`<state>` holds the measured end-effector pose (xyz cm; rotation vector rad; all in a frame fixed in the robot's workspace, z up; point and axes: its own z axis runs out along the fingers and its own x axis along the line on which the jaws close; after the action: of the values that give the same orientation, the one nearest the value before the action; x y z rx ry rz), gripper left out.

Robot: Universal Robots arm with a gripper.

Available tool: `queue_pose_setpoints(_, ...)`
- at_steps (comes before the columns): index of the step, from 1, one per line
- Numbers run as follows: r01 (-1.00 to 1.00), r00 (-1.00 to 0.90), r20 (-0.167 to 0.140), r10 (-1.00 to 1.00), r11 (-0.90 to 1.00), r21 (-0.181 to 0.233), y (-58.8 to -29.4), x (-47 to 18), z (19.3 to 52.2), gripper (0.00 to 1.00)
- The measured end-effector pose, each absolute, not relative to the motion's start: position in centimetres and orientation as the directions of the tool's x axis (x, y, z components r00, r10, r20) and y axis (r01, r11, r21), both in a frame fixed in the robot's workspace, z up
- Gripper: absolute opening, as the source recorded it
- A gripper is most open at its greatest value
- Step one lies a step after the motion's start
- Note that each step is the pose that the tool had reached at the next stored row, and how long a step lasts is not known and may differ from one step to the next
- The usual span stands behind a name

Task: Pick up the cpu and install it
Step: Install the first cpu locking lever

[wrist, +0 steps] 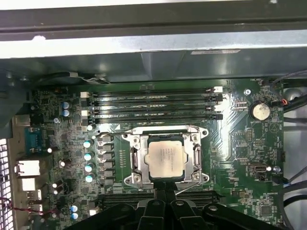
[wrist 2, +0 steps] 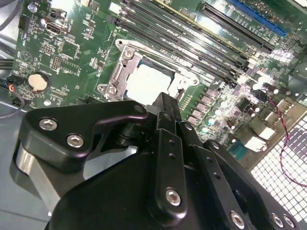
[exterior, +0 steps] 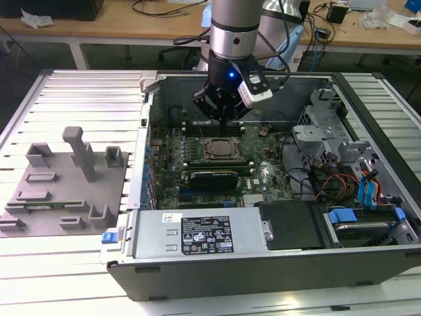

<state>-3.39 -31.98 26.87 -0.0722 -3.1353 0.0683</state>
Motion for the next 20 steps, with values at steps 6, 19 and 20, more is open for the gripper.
queue_pose_setpoints(6,0.047,-0.999,-0.011,0.046,0.998,-0.035,-32.0,-7.8,26.9,0.11)
queue_pose_setpoints(19,0.046,-0.999,-0.01,0.049,0.977,0.21,-32.0,-10.3,26.9,0.11)
queue_pose_setpoints(20,0.046,-0.999,-0.01,0.049,0.975,0.217,-32.0,-10.3,26.9,0.11)
